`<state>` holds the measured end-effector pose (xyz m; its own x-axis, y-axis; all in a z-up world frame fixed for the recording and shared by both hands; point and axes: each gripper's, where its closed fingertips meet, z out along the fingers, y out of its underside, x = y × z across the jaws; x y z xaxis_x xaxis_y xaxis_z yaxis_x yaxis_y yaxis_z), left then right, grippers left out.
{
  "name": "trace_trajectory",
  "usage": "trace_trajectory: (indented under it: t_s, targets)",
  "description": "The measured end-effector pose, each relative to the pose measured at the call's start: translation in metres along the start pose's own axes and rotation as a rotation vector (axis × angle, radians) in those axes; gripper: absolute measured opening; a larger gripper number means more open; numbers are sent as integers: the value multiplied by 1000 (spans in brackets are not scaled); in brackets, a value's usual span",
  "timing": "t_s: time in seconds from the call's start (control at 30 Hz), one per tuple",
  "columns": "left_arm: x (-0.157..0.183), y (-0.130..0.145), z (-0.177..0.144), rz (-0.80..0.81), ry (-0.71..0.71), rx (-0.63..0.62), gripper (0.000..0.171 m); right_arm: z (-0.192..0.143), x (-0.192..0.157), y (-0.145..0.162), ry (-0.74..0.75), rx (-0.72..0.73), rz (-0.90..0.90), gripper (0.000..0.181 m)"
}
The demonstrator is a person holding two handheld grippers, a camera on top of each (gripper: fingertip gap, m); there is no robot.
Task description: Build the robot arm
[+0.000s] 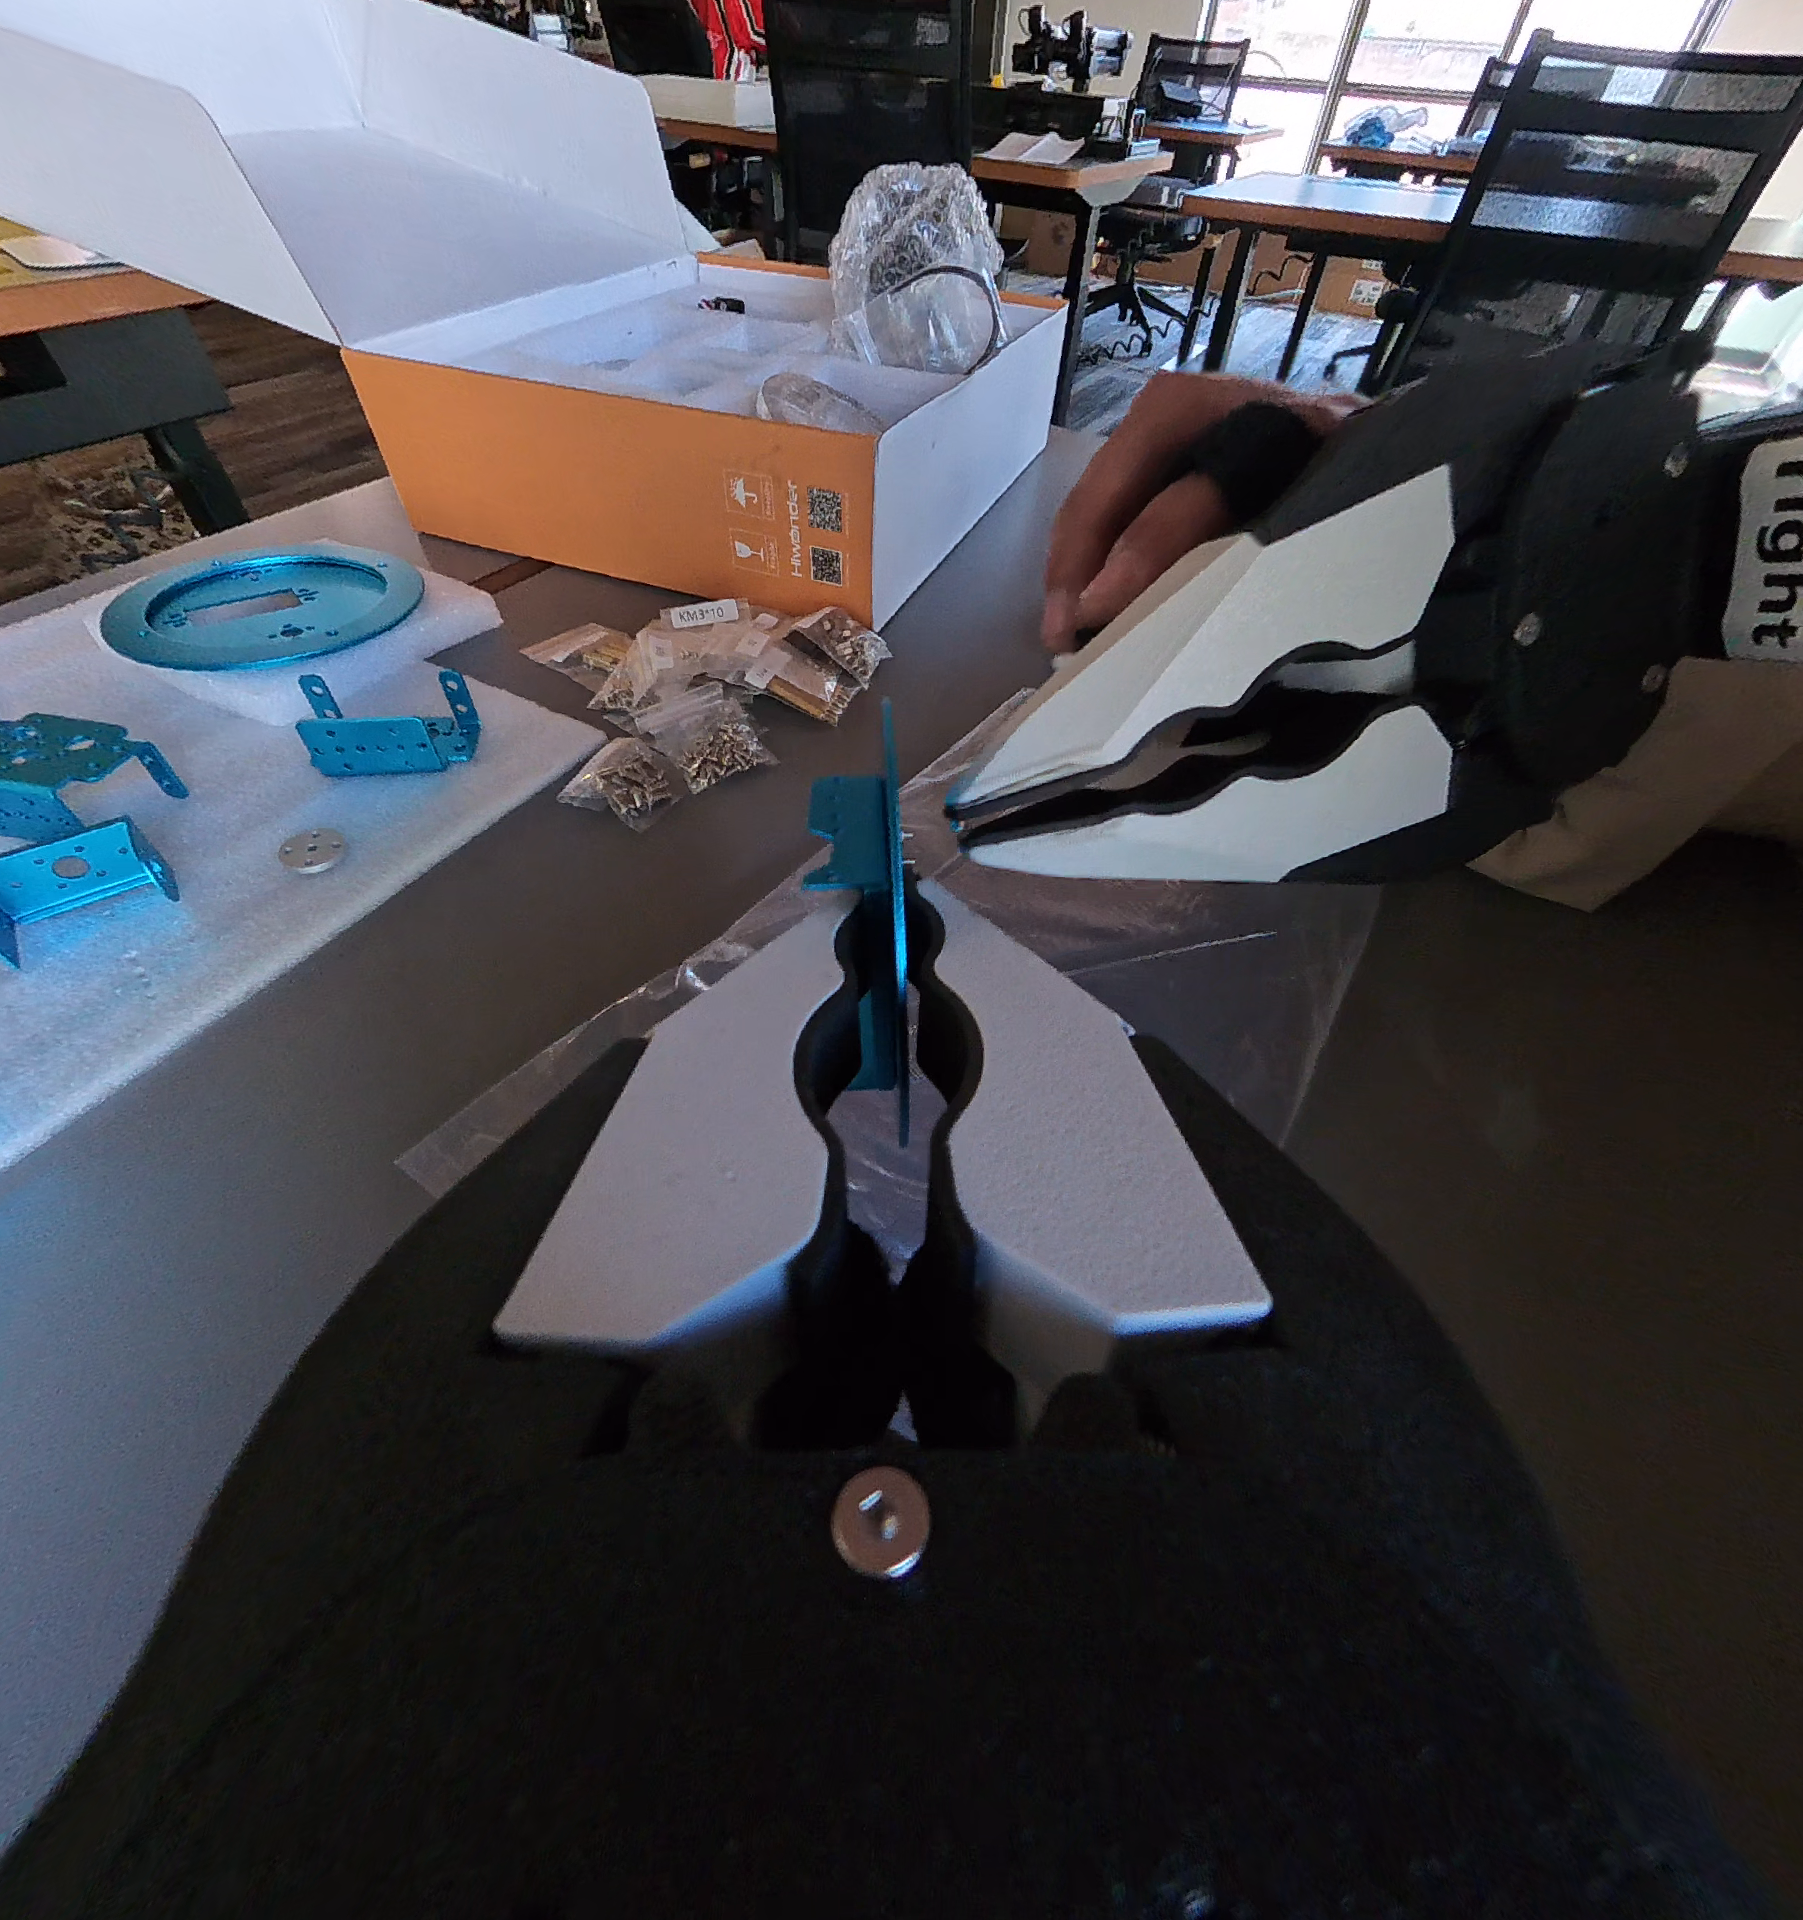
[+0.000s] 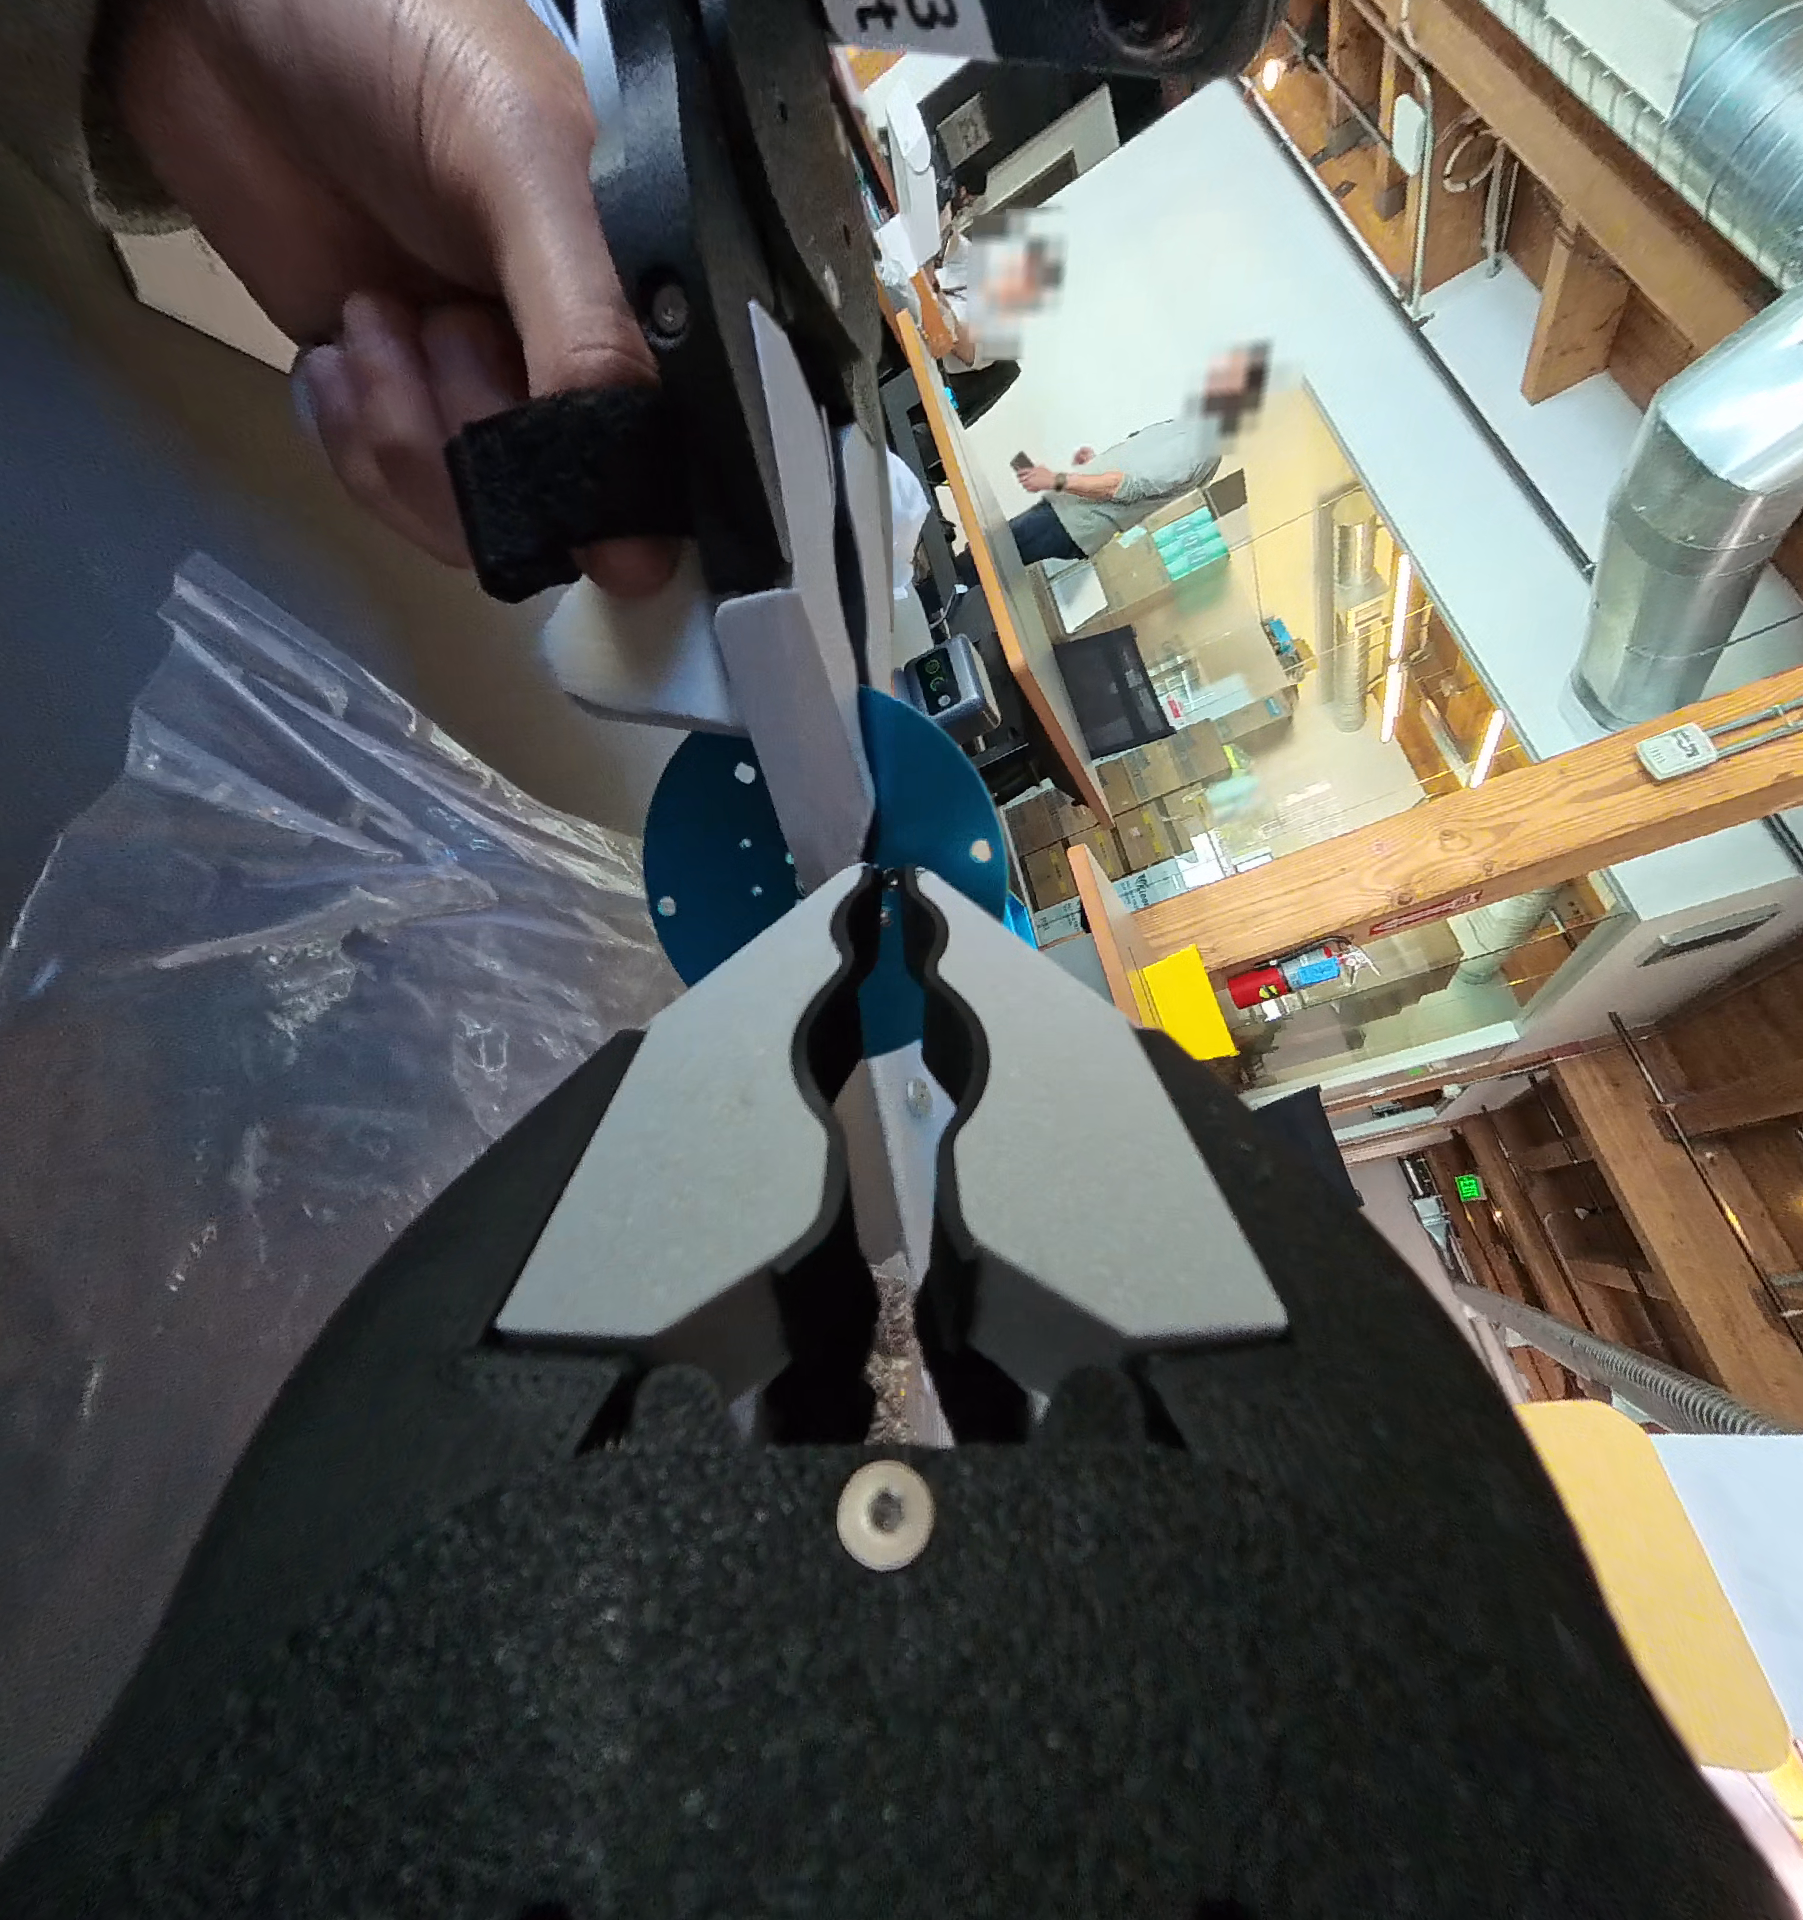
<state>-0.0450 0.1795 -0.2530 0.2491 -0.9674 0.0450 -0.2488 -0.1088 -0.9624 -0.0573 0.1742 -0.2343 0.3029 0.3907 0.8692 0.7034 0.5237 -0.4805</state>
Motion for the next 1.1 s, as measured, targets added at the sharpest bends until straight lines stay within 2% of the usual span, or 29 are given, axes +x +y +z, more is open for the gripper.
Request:
trace_trajectory:
  t_s: [0.33, 0.57, 0.63, 0.7, 0.9, 1.1]
  targets:
    - [7, -2, -1, -97, 84, 24, 1, 2, -4, 3, -116, -2, 152, 1]
    - [9, -2, 0, -104, 94, 22, 1, -4, -2, 0, -186, 32, 279, 1]
    - [5, -1, -1, -125, 83, 21, 1, -8, -7, 5, -250, 12, 327, 1]
    - [-2, 1, -1, -118, 51, 6, 1, -17, -28, 19, -407, -71, 363, 2]
    - [-5, 12, 1, 41, -33, -73, 1, -55, -76, 54, -720, -275, 393, 2]
    - [-2, 13, 2, 32, -17, -71, 1, -76, -102, 68, -889, -397, 405, 2]
